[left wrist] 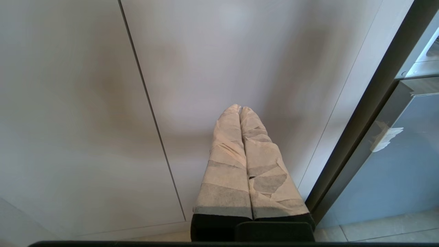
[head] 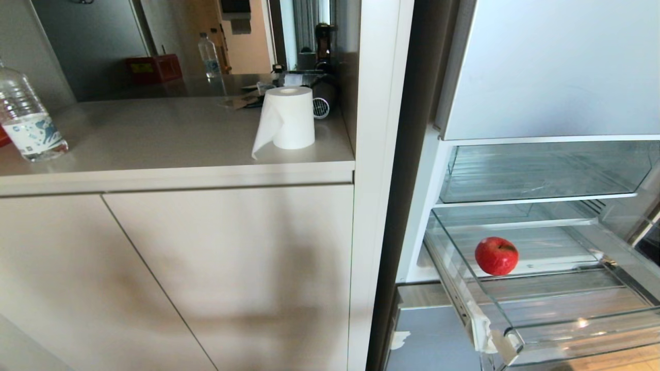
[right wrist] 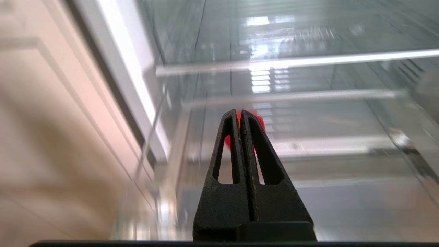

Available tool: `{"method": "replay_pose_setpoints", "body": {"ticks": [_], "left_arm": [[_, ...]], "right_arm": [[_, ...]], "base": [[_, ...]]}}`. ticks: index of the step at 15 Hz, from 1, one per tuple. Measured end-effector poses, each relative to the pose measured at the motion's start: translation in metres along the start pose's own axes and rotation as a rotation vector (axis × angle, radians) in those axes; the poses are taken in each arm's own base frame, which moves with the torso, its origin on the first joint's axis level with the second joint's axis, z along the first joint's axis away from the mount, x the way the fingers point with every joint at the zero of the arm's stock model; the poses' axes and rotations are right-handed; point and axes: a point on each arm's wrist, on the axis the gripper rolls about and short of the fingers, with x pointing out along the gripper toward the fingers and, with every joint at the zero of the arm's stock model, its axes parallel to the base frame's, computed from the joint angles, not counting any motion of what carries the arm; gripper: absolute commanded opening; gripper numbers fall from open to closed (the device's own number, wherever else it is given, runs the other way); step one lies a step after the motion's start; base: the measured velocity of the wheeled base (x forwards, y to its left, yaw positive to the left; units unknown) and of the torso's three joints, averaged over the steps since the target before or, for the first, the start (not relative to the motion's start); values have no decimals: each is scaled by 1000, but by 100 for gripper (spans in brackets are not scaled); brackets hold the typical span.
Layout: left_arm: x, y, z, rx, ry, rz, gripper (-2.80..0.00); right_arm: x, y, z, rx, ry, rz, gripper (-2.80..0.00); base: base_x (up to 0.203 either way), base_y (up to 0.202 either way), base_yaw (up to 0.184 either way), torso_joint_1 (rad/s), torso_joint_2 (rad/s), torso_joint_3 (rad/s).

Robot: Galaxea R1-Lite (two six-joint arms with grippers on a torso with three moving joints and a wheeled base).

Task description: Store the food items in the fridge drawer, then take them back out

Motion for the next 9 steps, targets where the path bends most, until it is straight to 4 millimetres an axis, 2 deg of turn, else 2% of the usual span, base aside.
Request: {"method": "replay_pose_setpoints", "body": {"ticks": [2,5,7,9], "left_arm": [[0,0,0,0,0,0,-280],[0,0,0,0,0,0,-280],[0,0,0,1,0,0,-280],[0,0,0,0,-1,0,-280]], "right_arm": [[-39,0,-33,-75,32,-13,-280],[-78,-2,-77,-178,104,-23,-280],[-97,-2,-98,-213,108,-23,-280],[-107,-2,-110,-233,81,-24,-280]], "base": [[0,0,0,0,0,0],[0,0,0,0,0,0],[0,0,0,0,0,0],[0,0,0,0,0,0]]}}
